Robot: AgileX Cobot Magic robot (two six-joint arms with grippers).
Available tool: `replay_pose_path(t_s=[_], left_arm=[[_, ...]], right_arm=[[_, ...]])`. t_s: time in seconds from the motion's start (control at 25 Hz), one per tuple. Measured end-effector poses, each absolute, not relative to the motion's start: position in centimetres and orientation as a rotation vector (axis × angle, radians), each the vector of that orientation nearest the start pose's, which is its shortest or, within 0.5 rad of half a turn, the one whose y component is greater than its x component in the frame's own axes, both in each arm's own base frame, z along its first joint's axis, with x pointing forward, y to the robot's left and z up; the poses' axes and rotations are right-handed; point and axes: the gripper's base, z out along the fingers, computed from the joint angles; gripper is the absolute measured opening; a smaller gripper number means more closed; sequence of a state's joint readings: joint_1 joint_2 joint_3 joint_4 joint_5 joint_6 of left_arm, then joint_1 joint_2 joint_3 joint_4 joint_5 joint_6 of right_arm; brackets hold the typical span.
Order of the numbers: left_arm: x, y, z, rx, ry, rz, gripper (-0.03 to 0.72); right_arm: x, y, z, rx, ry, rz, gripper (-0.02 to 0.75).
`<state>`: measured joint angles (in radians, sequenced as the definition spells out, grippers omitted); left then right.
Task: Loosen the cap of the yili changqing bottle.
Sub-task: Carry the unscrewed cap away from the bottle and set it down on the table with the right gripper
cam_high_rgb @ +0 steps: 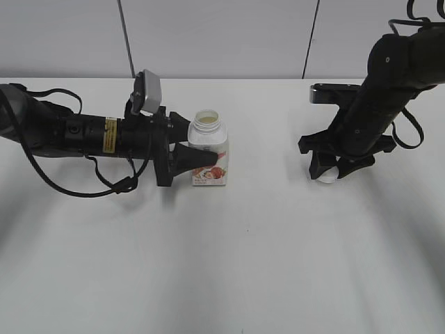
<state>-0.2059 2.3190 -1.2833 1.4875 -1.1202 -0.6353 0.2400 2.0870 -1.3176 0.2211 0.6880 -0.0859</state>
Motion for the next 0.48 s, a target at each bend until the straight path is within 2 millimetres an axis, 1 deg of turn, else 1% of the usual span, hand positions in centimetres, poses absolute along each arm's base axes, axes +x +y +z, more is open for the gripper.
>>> replay_pose_path(t_s=[0.28,0.36,0.48], left_arm=[[38.61,-16.41,8.32,1.367,1.490,-0.948,0.396],[38.50,-16.40,8.25,1.386,1.487,-0.948,0.396],[38.18,-16.38,8.12,1.430,1.472,-0.961,0.396]], right_arm=[[38.60,10.75,12.04,-0.274,2.929,0.252,0.389],[38.60,10.77,12.05,-0.278,2.928,0.255,0.416],[38.58,10.81,12.05,-0.284,2.927,0.261,0.477]])
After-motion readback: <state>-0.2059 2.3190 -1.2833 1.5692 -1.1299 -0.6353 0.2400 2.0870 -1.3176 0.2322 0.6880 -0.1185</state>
